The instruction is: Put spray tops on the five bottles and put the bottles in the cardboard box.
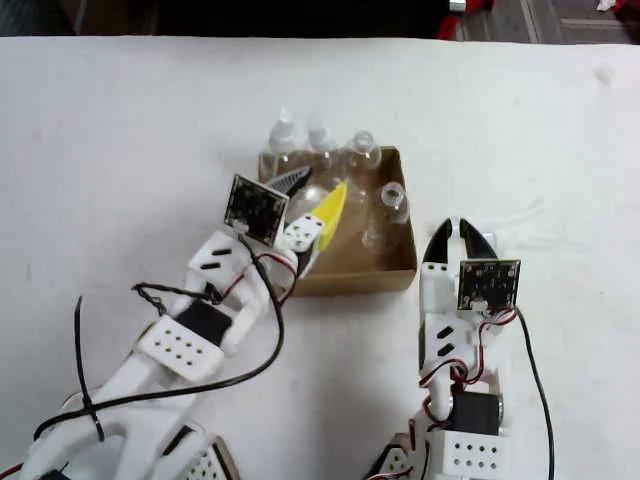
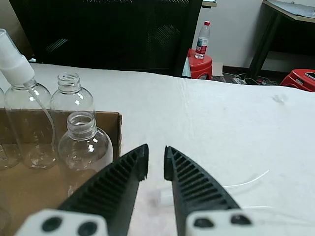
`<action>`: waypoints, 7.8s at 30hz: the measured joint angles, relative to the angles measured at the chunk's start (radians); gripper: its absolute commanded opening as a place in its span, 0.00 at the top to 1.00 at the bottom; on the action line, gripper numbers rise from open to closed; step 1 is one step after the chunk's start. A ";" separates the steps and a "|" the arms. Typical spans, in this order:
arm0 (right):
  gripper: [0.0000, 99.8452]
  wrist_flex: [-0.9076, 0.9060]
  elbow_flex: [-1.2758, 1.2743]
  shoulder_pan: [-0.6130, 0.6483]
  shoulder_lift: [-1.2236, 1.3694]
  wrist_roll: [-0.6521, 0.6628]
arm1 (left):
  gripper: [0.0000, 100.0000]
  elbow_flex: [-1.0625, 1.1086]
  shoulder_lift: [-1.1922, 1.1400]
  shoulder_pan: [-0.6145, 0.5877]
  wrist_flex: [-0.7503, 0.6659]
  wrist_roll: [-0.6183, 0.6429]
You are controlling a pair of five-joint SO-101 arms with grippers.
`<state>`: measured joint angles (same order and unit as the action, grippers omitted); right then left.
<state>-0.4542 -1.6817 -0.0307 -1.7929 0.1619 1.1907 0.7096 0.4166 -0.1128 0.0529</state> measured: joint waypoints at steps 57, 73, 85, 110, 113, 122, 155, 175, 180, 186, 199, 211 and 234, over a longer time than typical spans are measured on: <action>0.95 0.000 0.000 0.000 0.000 0.055 | 0.84 0.244 0.810 -0.382 0.666 -0.086; 0.95 0.000 0.000 0.000 0.000 -0.018 | 0.84 0.333 0.597 -0.416 0.370 -0.087; 0.95 0.054 0.000 -0.058 0.000 -0.018 | 0.84 0.411 0.609 -0.351 0.290 -0.094; 0.96 -0.187 0.466 -0.048 0.166 0.324 | 0.94 0.414 0.609 -0.379 0.292 -0.094; 0.96 -0.253 0.621 -0.069 0.381 0.371 | 0.98 0.414 0.609 -0.382 0.292 -0.094; 0.96 -0.440 1.111 -0.101 1.192 0.557 | 0.98 0.414 0.609 -0.387 0.292 -0.094; 0.77 -0.552 1.448 -0.153 2.012 0.941 | 0.98 0.428 0.609 -0.362 0.259 -0.166; 0.97 -0.388 1.479 -0.138 2.147 0.941 | 0.98 0.428 0.609 -0.358 0.259 -0.166; 0.98 -0.387 1.491 -0.144 2.147 0.942 | 0.98 0.428 0.609 -0.358 0.259 -0.166; 0.98 -0.387 1.551 -0.213 2.116 0.872 | 0.98 0.428 0.609 -0.354 0.259 -0.210; 0.98 -0.540 1.587 -0.348 1.939 0.407 | 0.98 0.428 0.609 -0.328 0.259 -0.212; 0.97 -0.618 1.481 -0.644 2.050 0.654 | 0.98 0.428 0.609 -0.328 0.259 -0.212; 0.72 -0.672 1.478 -0.519 2.042 1.157 | 0.98 0.428 0.609 -0.328 0.259 -0.212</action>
<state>-1.1262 -0.2041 -0.5493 0.2493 1.3188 1.6187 1.3188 0.0882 0.1465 -0.1588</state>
